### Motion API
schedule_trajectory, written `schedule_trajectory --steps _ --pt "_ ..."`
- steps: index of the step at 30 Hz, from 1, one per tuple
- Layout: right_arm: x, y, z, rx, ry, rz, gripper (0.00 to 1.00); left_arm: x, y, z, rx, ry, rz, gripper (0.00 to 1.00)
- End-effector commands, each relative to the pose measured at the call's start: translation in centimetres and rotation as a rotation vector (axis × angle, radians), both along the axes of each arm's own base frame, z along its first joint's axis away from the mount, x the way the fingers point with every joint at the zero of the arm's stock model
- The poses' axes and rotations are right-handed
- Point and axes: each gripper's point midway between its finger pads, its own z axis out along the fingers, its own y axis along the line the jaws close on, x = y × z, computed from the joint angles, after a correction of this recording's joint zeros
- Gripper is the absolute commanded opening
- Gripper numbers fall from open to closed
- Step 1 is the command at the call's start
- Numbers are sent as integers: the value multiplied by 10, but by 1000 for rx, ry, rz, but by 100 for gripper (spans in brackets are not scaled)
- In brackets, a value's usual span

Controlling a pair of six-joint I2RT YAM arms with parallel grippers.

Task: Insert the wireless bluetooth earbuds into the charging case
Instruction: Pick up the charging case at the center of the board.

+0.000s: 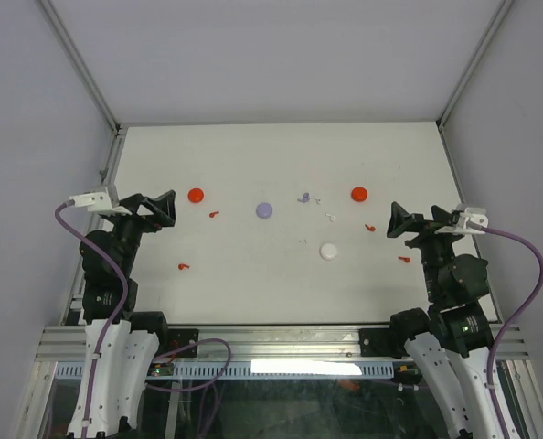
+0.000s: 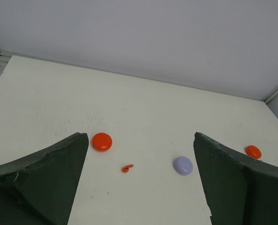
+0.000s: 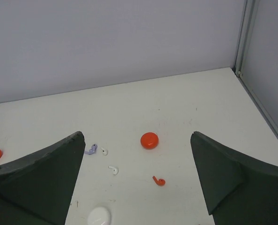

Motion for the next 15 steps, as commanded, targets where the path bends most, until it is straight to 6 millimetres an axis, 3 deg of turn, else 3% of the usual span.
schedule_trajectory --steps 1,10,15 --pt "-4 3 31 35 -89 23 99 5 0 15 40 -58 -13 99" --pt "0 14 22 53 -49 76 99 25 -7 4 114 43 -73 99" --pt "-1 18 22 55 -59 95 99 51 -11 -25 145 192 -126 99"
